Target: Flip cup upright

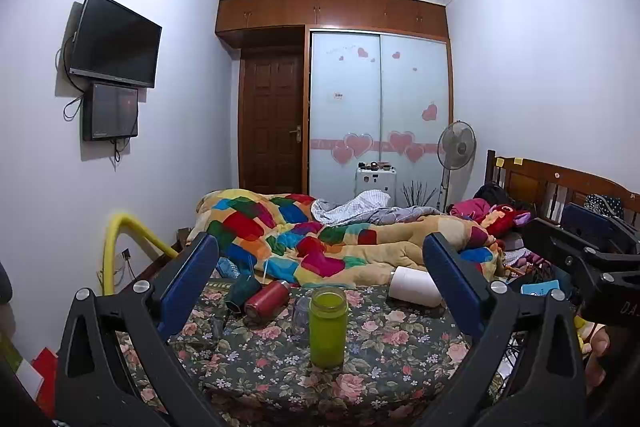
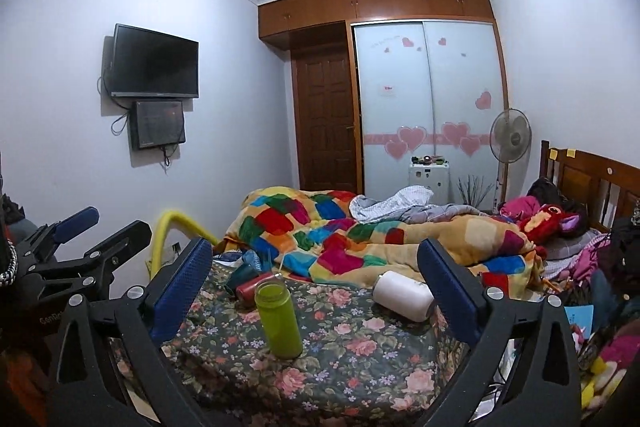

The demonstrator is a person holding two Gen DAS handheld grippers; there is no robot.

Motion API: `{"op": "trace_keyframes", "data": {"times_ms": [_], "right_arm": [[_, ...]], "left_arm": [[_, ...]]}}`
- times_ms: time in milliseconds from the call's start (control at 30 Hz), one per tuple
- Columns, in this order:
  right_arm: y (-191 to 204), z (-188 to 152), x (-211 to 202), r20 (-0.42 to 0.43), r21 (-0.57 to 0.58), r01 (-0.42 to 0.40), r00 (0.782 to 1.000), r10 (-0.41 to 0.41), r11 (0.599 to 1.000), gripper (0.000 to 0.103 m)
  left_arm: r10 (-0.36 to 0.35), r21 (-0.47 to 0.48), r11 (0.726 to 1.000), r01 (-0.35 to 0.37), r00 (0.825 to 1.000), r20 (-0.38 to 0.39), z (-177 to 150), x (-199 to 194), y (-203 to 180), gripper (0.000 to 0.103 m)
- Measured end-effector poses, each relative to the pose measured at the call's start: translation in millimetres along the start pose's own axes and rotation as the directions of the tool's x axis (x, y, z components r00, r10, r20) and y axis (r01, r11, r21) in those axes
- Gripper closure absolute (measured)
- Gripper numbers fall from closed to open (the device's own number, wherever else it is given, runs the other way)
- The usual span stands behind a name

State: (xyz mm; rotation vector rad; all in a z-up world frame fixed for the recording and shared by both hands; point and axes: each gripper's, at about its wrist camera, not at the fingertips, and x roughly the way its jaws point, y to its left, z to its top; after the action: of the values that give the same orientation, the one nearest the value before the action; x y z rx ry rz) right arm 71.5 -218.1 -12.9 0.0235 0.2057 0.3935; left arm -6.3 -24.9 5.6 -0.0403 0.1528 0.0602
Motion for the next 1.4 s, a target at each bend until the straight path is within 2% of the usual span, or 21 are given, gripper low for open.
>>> {"op": "trace_keyframes", "data": {"times_ms": [1400], "right_arm": [[4,-6,0,-0.025,-0.026,-0.006,1.000,0.005,1.000,0.001]], "left_arm": [[-0.015,-0.007,1.000,0.015,1.000,-0.010,-12,9,-8,0.000]]}}
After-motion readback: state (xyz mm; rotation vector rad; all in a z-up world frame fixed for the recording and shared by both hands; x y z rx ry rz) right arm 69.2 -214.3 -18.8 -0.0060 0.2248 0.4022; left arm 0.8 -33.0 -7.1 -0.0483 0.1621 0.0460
